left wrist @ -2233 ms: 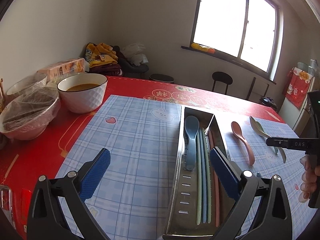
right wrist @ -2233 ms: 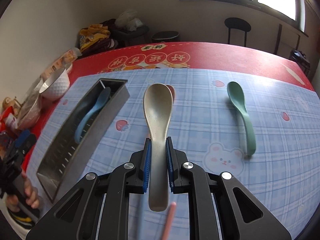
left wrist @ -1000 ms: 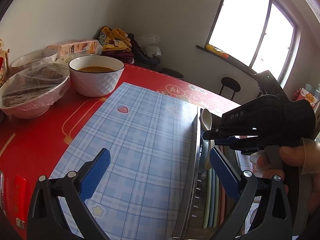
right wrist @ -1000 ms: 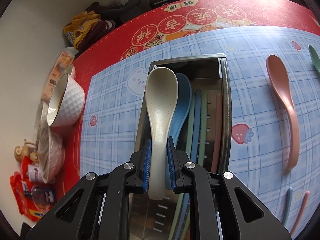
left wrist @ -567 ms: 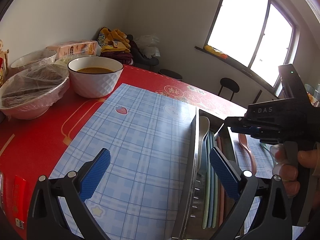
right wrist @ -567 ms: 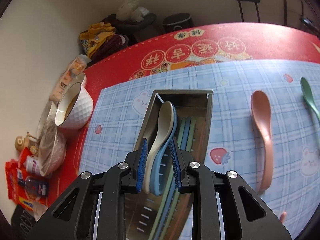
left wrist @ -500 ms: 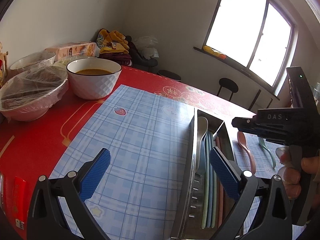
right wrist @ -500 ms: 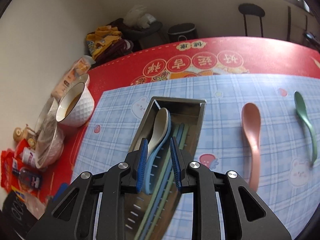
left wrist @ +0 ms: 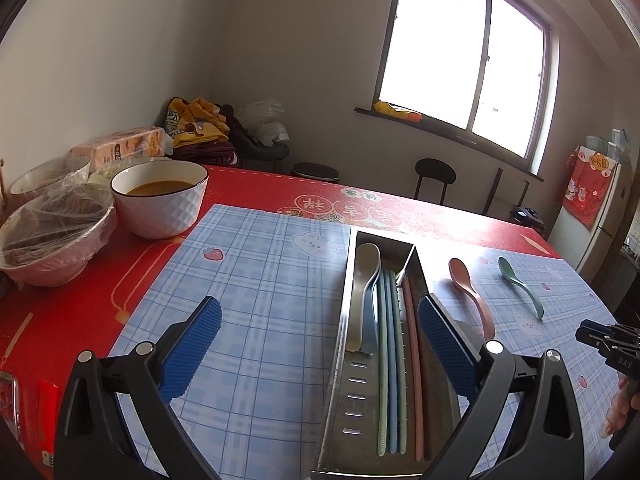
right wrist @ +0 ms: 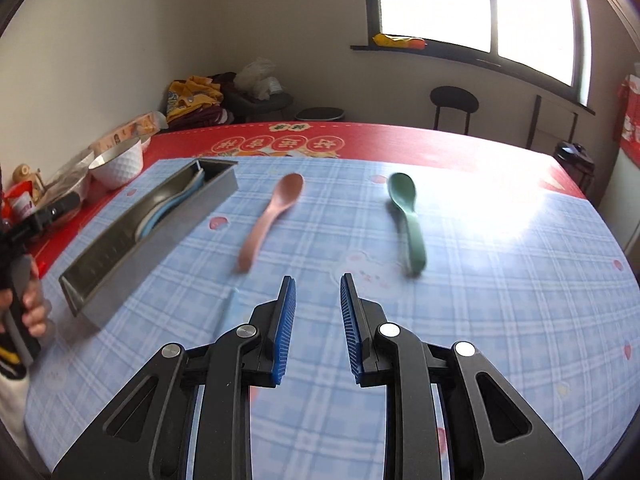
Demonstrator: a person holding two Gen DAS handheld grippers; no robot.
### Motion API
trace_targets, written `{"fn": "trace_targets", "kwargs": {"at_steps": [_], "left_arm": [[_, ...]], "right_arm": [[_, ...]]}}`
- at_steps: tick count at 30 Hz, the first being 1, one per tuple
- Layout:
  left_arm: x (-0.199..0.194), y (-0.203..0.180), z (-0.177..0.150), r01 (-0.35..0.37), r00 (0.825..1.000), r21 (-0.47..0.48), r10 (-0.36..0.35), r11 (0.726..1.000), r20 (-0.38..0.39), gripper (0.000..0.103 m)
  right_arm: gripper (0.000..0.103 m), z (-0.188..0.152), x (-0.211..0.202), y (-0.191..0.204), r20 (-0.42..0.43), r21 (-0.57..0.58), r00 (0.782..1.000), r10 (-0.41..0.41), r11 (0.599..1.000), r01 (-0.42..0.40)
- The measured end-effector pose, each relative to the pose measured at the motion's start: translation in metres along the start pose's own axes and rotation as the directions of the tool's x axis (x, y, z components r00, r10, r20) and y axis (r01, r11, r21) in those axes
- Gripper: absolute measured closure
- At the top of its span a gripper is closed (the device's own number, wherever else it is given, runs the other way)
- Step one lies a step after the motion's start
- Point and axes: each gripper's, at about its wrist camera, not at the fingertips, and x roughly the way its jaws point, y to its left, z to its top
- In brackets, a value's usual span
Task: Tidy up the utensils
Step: 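Grasp the blue chopstick from the table with the left tool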
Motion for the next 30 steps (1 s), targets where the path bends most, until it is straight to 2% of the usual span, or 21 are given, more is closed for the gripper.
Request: {"fn": "trace_targets", "kwargs": {"at_steps": [3, 7, 12, 13, 21, 30], "left_arm": [[-0.010, -0.027, -0.002, 0.016, 1.000, 0.042, -0.015, 0.999, -0.025, 0.022], [-0.018, -0.072, -0.012, 0.082, 0.992, 0.076, -0.074, 0.994, -0.100, 0.040], [-0.018, -0.126, -0.030, 0.204, 0.963, 0.105, -0.180, 0.973, -0.201, 0.055], [-0.016, -0.135, -0.034, 0.221, 0.956, 0.107, -0.193, 0.969, -0.222, 0.056], [0.015, -0.185, -0.067, 0.284, 0.892, 0.107, -0.222, 0.953, -0.394, 0.067], [0.039, -0.203, -0.087, 0.251, 0.858, 0.118, -0.165, 0.961, -0.486, 0.078]], "right_arm": [[0.079, -0.015, -0.007, -0.013, -0.002, 0.016, 1.000, -0.011, 1.000, 0.011], [0.079, -0.021, -0.006, -0.020, 0.005, 0.036, 1.000, -0.015, 0.999, 0.015], [0.079, -0.027, -0.004, -0.024, 0.025, 0.045, 0.999, -0.023, 0.999, 0.022], [0.079, -0.028, -0.005, -0.025, 0.031, 0.044, 0.999, -0.037, 0.998, 0.035], [0.079, -0.032, -0.009, -0.048, 0.058, 0.164, 0.998, 0.009, 0.986, -0.019], [0.079, -0.031, -0.008, -0.048, 0.069, 0.167, 0.996, 0.053, 0.984, -0.064]]}}
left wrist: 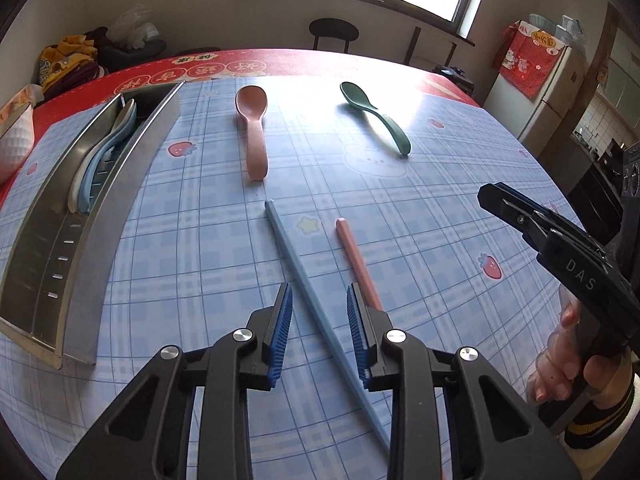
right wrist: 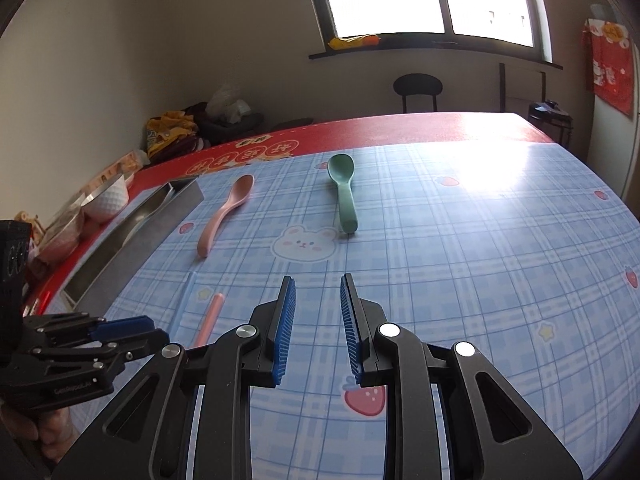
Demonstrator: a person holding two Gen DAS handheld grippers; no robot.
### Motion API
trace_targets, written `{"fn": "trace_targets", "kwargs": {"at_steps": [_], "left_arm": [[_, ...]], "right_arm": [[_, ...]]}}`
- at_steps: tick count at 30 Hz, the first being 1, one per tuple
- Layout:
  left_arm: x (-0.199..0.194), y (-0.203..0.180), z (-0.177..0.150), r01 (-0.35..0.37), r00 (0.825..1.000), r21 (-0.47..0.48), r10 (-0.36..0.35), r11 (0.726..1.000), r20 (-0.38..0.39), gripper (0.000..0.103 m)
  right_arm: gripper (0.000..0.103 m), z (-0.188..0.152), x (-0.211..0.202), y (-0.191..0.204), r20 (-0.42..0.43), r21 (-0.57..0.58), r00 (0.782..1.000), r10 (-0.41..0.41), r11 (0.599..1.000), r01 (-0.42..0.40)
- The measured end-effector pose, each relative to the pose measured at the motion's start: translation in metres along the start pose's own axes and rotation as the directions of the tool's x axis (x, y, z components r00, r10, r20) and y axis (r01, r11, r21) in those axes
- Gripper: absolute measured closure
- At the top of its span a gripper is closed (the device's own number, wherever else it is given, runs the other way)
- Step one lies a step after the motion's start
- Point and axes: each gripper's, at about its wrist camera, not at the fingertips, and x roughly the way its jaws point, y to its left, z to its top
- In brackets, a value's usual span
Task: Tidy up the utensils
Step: 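Grasp the blue chopstick from the table with the left tool, then grasp the green spoon by its handle with the right tool while the left holds the blue chopstick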
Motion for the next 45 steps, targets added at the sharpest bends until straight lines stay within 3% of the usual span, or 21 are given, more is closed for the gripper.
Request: {"fn": "trace_targets", "kwargs": {"at_steps": [6, 12, 19, 26, 38, 45], "left_arm": [[0.009, -0.008, 0.000, -0.034, 0.999, 0.031, 0.034, 0.999, -0.015, 0.083], [0.010, 0.003, 0.003, -0.060, 0.998, 0.023, 0.060, 0.998, -0.009, 0.097], [0.004, 0.023, 0.001, -0.103, 0.995, 0.004, 0.103, 0.995, 0.007, 0.097], [0.003, 0.024, -0.004, -0.101, 0.994, 0.027, 0.100, 0.994, 0.039, 0.097], [0.000, 0.040, -0.005, 0.013, 0.998, -0.052, -0.010, 0.999, 0.063, 0.097], [-0.020, 0.036, -0.010, 0.053, 0.983, -0.029, -0.047, 0.998, 0.176, 0.097]], "right_arm": [[0.079, 0.000, -0.001, -0.004, 0.006, 0.022, 1.000, 0.023, 1.000, -0.023], [0.079, -0.001, -0.003, -0.009, 0.011, 0.035, 0.999, 0.036, 0.999, -0.036], [0.079, 0.000, -0.002, -0.007, 0.006, 0.019, 0.999, 0.042, 0.999, -0.042], [0.079, 0.000, 0.001, -0.008, -0.008, 0.027, 0.999, 0.051, 0.998, -0.051], [0.079, 0.000, 0.010, -0.006, -0.051, 0.031, 0.997, 0.053, 0.998, -0.052], [0.079, 0.000, 0.017, -0.002, -0.085, 0.011, 0.996, 0.034, 0.999, -0.033]]}}
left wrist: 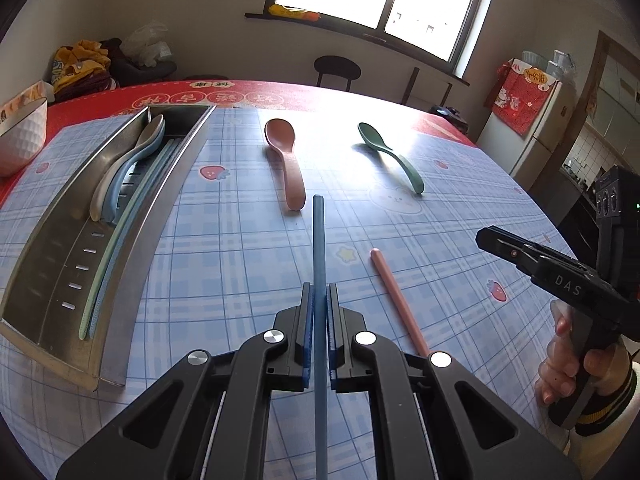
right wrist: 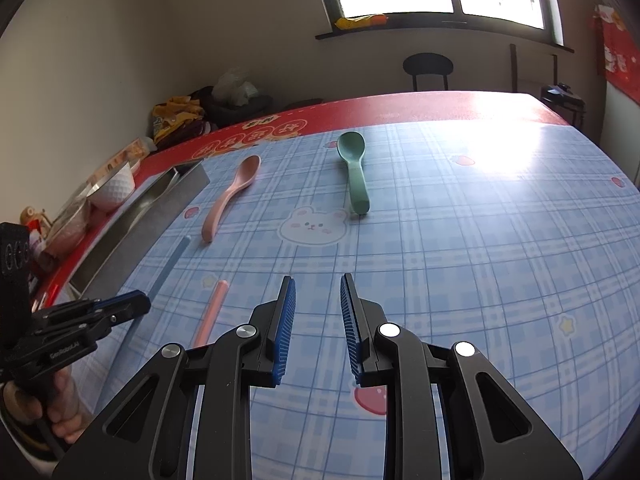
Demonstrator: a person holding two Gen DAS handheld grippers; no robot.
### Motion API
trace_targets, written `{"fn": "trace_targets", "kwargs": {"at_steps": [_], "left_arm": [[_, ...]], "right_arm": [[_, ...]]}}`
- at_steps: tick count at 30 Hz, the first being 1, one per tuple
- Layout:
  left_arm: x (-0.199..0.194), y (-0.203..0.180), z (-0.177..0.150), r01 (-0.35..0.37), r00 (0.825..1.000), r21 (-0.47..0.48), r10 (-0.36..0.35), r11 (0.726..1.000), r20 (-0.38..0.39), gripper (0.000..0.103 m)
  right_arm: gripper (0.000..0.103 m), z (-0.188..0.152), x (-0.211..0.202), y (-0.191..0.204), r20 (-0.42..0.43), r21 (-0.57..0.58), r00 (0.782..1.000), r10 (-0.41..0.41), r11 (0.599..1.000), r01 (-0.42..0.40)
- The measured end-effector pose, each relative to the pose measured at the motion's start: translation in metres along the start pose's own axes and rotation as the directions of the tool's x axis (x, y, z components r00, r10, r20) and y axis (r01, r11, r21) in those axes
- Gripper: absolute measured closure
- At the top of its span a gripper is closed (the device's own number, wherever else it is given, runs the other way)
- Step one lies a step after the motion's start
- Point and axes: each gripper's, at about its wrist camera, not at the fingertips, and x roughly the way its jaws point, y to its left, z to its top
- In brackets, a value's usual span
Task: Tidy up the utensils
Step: 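Grasp the green spoon by its handle with the right tool while the left holds the blue chopstick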
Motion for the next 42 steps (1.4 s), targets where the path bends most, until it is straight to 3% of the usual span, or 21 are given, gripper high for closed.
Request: {"fn": "trace_targets", "kwargs": {"at_steps": [7, 12, 17, 19, 20, 22, 23, 27, 31, 36, 38, 42], "left_arm": [[-0.016, 0.014, 0.001, 0.083, 0.993, -0.062, -0.078, 0.995, 0.086, 0.097], [-0.028, 0.021, 0.001, 0.154, 0.978, -0.090, -0.139, 0.984, 0.155, 0.097], [-0.032, 0.022, 0.001, 0.170, 0.973, -0.099, -0.150, 0.980, 0.177, 0.097], [-0.031, 0.025, 0.001, 0.171, 0.973, -0.110, -0.150, 0.979, 0.175, 0.097], [-0.031, 0.025, 0.002, 0.173, 0.973, -0.115, -0.152, 0.978, 0.173, 0.097], [-0.030, 0.027, 0.001, 0.174, 0.974, -0.123, -0.152, 0.977, 0.169, 0.097], [-0.031, 0.027, 0.001, 0.175, 0.974, -0.125, -0.153, 0.977, 0.169, 0.097], [-0.031, 0.029, 0.002, 0.173, 0.974, -0.132, -0.150, 0.976, 0.168, 0.097], [-0.029, 0.031, 0.002, 0.177, 0.975, -0.140, -0.154, 0.974, 0.162, 0.097], [-0.029, 0.031, 0.002, 0.178, 0.975, -0.138, -0.156, 0.974, 0.157, 0.097], [-0.029, 0.031, 0.002, 0.178, 0.975, -0.139, -0.155, 0.974, 0.157, 0.097], [-0.028, 0.032, 0.001, 0.178, 0.975, -0.145, -0.154, 0.973, 0.160, 0.097]], "right_arm": [[0.079, 0.000, 0.009, 0.009, -0.038, -0.037, 0.999, -0.032, 0.999, 0.031], [0.079, 0.008, 0.012, 0.006, -0.054, -0.021, 0.999, 0.005, 1.000, -0.006], [0.079, 0.042, 0.021, -0.001, -0.040, 0.024, 0.999, 0.027, 0.999, -0.026], [0.079, 0.061, 0.031, -0.002, -0.007, 0.012, 1.000, -0.009, 1.000, 0.009], [0.078, 0.069, 0.038, -0.003, 0.004, 0.006, 1.000, -0.027, 1.000, 0.027], [0.060, 0.084, 0.057, -0.008, 0.013, 0.003, 0.998, -0.057, 0.998, 0.057], [0.055, 0.090, 0.067, -0.009, 0.010, 0.003, 0.997, -0.071, 0.997, 0.071], [0.056, 0.107, 0.108, -0.014, -0.046, -0.002, 0.988, -0.145, 0.989, 0.145], [0.059, 0.113, 0.132, -0.012, -0.093, -0.009, 0.980, -0.178, 0.984, 0.178], [0.075, 0.115, 0.152, -0.008, -0.157, -0.036, 0.966, -0.203, 0.979, 0.200], [0.086, 0.115, 0.152, -0.008, -0.162, -0.039, 0.966, -0.200, 0.980, 0.196], [0.089, 0.109, 0.147, -0.007, -0.168, -0.043, 0.969, -0.179, 0.984, 0.175]]}}
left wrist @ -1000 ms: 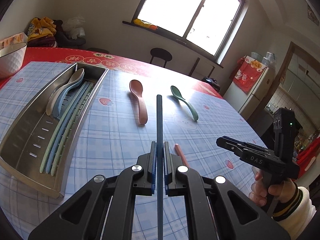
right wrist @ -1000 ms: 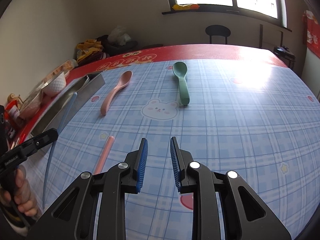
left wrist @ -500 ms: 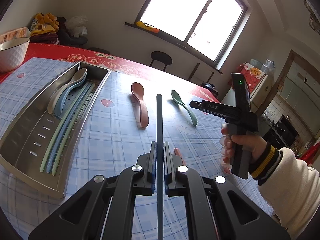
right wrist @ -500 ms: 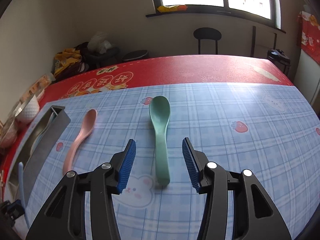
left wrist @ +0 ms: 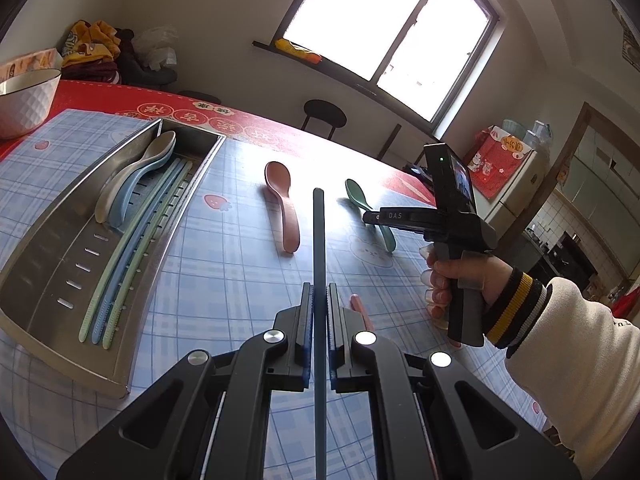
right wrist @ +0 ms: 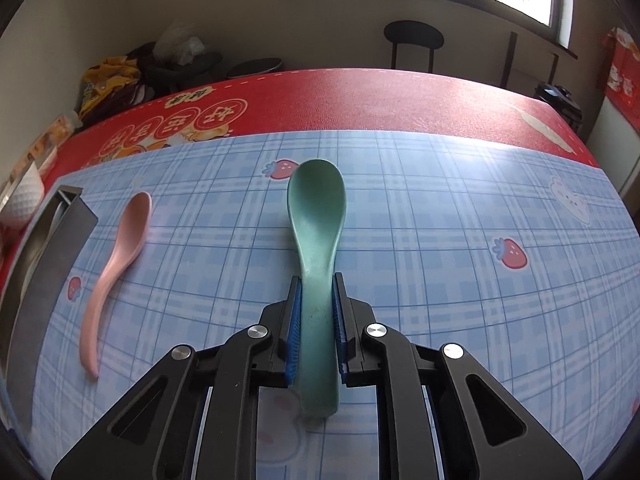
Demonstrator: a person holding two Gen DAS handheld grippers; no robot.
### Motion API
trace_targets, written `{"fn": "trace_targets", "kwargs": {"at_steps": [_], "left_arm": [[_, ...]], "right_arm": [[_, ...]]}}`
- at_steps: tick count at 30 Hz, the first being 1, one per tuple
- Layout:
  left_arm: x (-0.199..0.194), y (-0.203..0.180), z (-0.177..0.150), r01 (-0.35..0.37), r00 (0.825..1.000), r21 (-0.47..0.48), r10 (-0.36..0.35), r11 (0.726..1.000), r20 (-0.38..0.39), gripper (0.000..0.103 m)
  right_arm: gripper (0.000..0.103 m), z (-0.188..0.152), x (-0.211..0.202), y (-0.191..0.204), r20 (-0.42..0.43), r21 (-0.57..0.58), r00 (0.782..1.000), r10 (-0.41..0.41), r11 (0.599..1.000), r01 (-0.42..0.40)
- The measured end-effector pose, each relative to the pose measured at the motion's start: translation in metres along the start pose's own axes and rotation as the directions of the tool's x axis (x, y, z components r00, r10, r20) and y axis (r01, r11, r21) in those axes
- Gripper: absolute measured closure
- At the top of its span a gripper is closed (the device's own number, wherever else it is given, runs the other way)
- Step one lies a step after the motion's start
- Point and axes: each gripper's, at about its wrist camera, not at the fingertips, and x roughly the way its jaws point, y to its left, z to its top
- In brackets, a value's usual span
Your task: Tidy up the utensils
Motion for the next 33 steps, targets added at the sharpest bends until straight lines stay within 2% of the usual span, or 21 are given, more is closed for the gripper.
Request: {"fn": "trace_targets", "kwargs": {"at_steps": [2, 7, 13, 16, 19, 23, 33], "left_arm": [[0.001, 0.001, 0.000, 0.000, 1.000, 0.001, 0.000, 1.000, 0.000, 0.097], [0.001, 0.000, 0.000, 0.004, 1.000, 0.008, -0.004, 1.000, 0.001, 0.097], [0.001, -0.001, 0.000, -0.006, 1.000, 0.016, 0.006, 1.000, 0.000, 0.097], [0.003, -0.004, -0.001, -0.019, 1.000, 0.025, 0.019, 1.000, -0.008, 0.097], [0.003, -0.009, -0.001, -0.038, 0.999, 0.047, 0.039, 0.998, -0.014, 0.097], [0.000, -0.014, -0.002, -0.061, 0.998, 0.057, 0.062, 0.997, -0.019, 0.097], [-0.049, 0.000, 0.031, -0.047, 0.998, 0.001, 0.047, 0.999, 0.031, 0.097]], "right_arm": [[0.089, -0.005, -0.007, 0.000, 0.009, 0.003, 1.000, 0.007, 1.000, -0.007], [0.089, -0.024, -0.041, 0.002, 0.059, 0.049, 0.995, 0.083, 0.995, -0.086], [0.089, -0.071, -0.088, 0.008, 0.155, 0.056, 0.977, 0.147, 0.986, -0.157], [0.089, -0.095, -0.101, 0.009, 0.179, 0.079, 0.966, 0.187, 0.976, -0.203], [0.089, -0.111, -0.108, 0.010, 0.192, 0.084, 0.963, 0.187, 0.975, -0.206], [0.089, -0.116, -0.120, 0.009, 0.241, 0.076, 0.950, 0.197, 0.972, -0.221], [0.089, -0.118, -0.115, 0.002, 0.239, 0.102, 0.938, 0.252, 0.954, -0.283]]}}
